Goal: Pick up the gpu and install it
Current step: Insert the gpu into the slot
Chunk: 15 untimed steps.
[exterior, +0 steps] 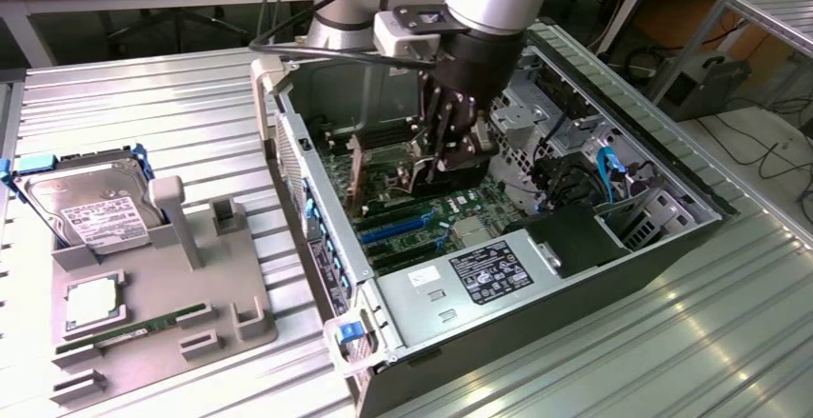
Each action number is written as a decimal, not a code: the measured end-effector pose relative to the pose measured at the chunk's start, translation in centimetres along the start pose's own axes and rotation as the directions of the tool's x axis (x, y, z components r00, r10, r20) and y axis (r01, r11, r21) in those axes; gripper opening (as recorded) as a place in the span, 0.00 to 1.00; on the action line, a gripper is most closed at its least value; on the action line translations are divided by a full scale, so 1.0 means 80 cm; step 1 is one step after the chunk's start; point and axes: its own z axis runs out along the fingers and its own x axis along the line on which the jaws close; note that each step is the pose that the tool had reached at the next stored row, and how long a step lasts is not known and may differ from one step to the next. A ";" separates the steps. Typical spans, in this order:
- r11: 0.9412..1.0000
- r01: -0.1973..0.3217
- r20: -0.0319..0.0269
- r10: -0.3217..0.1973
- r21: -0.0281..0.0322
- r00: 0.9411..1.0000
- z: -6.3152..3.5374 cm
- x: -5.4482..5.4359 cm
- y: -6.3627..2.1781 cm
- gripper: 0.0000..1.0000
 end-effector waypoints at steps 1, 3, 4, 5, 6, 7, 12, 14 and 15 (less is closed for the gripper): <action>1.000 0.003 0.000 -0.003 0.001 1.000 0.001 -0.002 0.001 0.26; 1.000 0.007 0.002 -0.007 0.001 1.000 0.003 -0.005 0.001 0.26; 1.000 0.010 0.003 -0.010 0.001 1.000 0.004 -0.007 0.002 0.26; 1.000 0.014 0.004 -0.014 0.002 1.000 0.007 -0.008 0.003 0.26; 0.999 0.040 0.002 -0.040 0.004 0.999 0.016 -0.009 0.005 0.26; 0.999 0.047 0.002 -0.047 0.004 0.999 0.019 -0.009 0.006 0.26; 0.998 0.061 0.003 -0.061 0.004 0.998 0.031 -0.009 0.009 0.26; 0.998 0.061 0.004 -0.061 0.004 0.998 0.035 -0.011 0.009 0.26; 0.998 0.062 0.004 -0.062 0.004 0.998 0.037 -0.012 0.009 0.26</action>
